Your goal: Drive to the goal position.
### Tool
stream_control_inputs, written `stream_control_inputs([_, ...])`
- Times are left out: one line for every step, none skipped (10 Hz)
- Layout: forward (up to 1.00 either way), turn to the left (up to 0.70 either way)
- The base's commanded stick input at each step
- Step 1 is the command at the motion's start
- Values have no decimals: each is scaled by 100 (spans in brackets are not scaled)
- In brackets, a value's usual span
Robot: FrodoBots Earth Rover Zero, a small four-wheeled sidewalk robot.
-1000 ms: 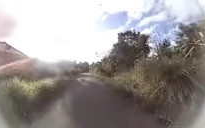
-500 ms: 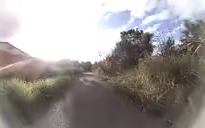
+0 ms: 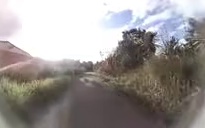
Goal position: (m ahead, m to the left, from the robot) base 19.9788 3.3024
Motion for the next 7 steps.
stream_control_inputs([50,3])
stream_control_inputs([50,3])
stream_control_inputs([50,3])
stream_control_inputs([50,3])
stream_control_inputs([50,3])
stream_control_inputs([50,3])
stream_control_inputs([50,3])
